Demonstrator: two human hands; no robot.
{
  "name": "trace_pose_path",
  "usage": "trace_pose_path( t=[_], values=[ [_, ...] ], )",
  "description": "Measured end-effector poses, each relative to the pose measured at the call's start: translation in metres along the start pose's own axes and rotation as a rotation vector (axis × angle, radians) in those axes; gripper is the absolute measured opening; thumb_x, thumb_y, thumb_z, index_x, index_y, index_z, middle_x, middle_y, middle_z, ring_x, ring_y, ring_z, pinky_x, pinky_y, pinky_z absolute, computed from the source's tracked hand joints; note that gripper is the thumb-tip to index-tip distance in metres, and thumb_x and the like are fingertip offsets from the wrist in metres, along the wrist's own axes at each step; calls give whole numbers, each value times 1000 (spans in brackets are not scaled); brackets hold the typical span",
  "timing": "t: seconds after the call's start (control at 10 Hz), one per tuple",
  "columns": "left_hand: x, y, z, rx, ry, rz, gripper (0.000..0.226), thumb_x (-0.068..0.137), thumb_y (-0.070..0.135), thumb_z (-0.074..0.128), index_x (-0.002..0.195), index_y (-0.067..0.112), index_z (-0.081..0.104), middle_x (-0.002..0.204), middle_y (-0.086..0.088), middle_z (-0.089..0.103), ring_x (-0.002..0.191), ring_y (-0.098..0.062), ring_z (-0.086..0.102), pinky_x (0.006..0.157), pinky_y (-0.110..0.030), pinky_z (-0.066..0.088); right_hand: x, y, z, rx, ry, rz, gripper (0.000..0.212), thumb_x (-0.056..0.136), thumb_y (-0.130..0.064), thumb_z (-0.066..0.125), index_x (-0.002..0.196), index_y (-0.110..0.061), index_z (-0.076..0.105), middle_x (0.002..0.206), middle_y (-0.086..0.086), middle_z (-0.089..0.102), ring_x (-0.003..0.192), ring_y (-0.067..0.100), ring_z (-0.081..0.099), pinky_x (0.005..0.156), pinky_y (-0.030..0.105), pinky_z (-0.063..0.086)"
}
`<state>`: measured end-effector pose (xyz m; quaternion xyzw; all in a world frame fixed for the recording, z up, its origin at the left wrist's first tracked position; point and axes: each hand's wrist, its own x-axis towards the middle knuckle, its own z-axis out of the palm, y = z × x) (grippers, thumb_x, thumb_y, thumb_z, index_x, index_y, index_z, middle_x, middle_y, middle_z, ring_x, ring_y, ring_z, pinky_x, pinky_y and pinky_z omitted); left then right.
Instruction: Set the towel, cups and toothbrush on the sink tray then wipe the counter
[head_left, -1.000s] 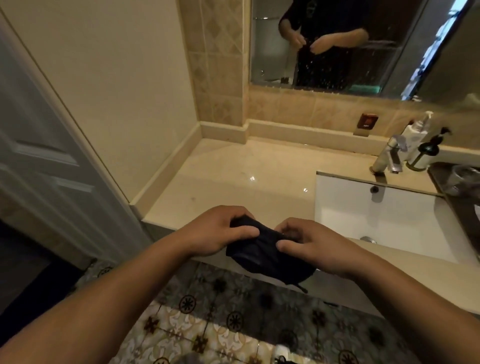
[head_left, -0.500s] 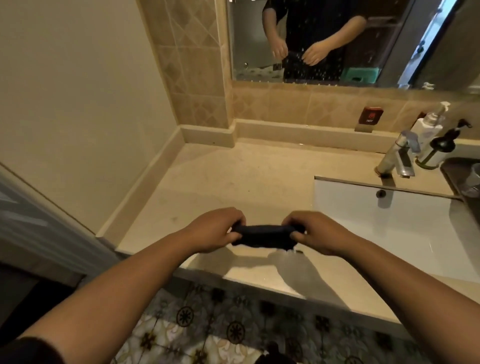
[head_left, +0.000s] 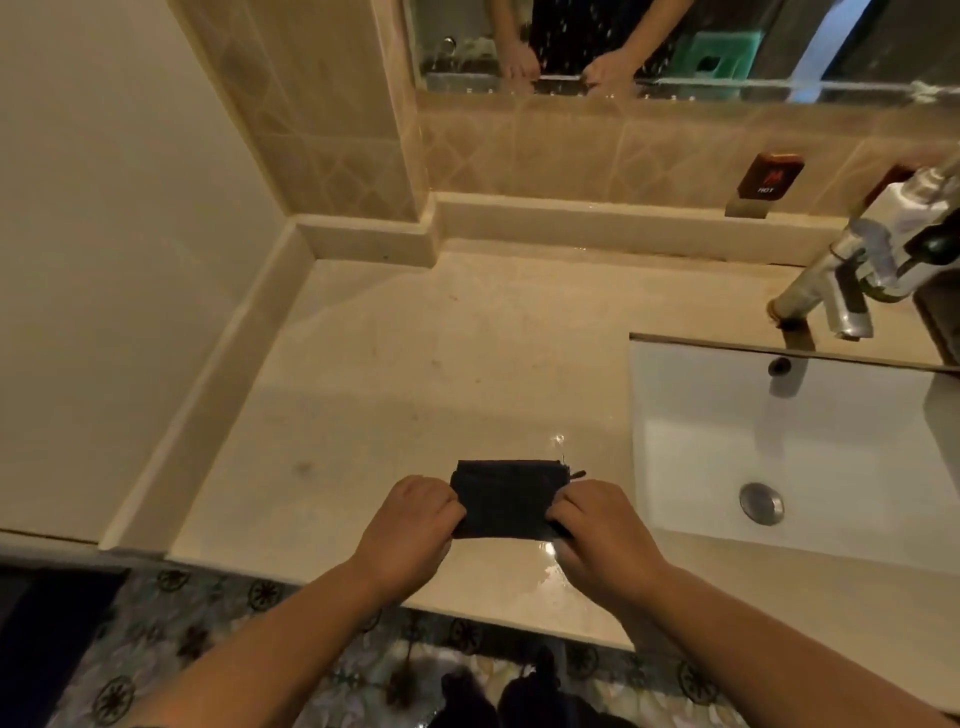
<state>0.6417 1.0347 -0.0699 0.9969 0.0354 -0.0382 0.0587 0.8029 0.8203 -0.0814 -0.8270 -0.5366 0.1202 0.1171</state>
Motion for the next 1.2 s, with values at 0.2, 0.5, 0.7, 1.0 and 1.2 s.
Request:
trace_pose_path(
  t=[0.2,0.5,0.7,1.0,1.2],
  values=[
    [0,11,-2,-124,114,-6,40,76,30,62,112,14,62,113,-6,62,108,-26,53,99,-46,46,0,-17,-8,56,100,47,47,86,-53,49,120,-22,61,128,-4,56,120,19,47,111,43,31],
    [23,10,38,21,-236,-42,78,94,65,2,152,17,-17,160,-4,-21,146,-22,-26,117,-54,-15,13,-23,17,-166,-224,150,81,92,-70,4,154,-19,-5,164,4,-5,149,23,-12,117,51,-14],
    [24,5,51,15,-208,-45,76,93,68,-2,149,21,-22,159,-1,-23,139,-17,-40,110,-48,-29,12,-25,17,-152,-202,161,81,90,-70,-2,153,-20,-7,162,1,-10,148,23,-14,117,52,-14],
    [25,9,25,-124,-341,-102,81,91,72,5,155,26,-11,163,3,-18,146,-17,-24,114,-46,-20,19,-33,-3,53,-183,221,77,88,-73,13,150,-28,19,156,-6,30,143,20,24,117,53,7],
    [84,-24,-95,-207,-768,-124,81,91,67,46,152,14,33,156,-10,37,139,-32,37,112,-44,30,105,-15,-105,124,-365,185,49,96,-51,45,112,-11,69,114,7,70,94,20,62,80,32,44]
  ],
)
